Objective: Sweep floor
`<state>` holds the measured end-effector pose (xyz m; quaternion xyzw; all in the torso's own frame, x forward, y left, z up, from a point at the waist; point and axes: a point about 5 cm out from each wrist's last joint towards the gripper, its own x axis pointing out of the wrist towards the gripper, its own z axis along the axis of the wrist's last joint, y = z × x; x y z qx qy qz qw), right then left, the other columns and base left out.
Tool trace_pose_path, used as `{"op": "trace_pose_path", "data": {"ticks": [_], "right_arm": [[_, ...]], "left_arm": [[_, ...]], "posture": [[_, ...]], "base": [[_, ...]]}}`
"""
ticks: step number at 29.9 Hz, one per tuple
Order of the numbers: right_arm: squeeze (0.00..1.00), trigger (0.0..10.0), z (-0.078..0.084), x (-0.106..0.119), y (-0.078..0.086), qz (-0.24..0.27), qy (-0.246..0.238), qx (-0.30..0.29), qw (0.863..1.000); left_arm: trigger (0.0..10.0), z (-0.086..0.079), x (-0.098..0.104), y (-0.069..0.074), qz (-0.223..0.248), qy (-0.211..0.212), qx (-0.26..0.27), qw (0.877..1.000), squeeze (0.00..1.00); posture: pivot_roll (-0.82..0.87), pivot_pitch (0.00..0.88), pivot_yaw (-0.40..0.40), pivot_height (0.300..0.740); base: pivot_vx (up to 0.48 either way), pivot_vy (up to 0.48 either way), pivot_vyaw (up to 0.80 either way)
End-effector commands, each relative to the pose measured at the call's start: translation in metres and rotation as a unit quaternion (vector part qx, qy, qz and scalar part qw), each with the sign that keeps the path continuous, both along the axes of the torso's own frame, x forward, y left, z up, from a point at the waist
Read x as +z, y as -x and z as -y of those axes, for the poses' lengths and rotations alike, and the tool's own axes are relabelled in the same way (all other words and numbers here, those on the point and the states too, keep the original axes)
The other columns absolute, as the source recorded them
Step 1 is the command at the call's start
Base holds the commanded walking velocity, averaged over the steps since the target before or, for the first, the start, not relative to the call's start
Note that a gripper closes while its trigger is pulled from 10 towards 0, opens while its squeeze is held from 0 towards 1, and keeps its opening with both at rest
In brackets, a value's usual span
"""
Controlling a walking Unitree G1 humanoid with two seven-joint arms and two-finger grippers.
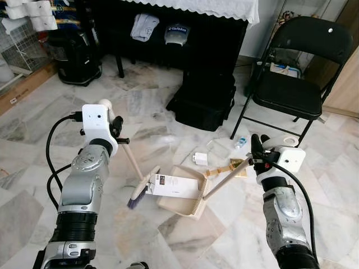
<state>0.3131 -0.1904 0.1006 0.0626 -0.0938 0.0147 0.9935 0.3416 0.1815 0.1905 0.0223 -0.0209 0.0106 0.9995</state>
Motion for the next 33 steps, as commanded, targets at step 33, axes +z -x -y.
{"op": "trace_pose_path", "data": {"ticks": [33], "right_arm": [[0.00,10.0,-0.001,0.045,-0.002,0.091,-0.018,-0.063,0.994]], "left_arm": [[10.0,-0.008,-0.019,0.025,0.138,-0.042,0.076,0.987,0.00]], "posture": [[-0.02,0.000,-0.028,0.740]], "base": [[0.000,0.000,0.00]]}}
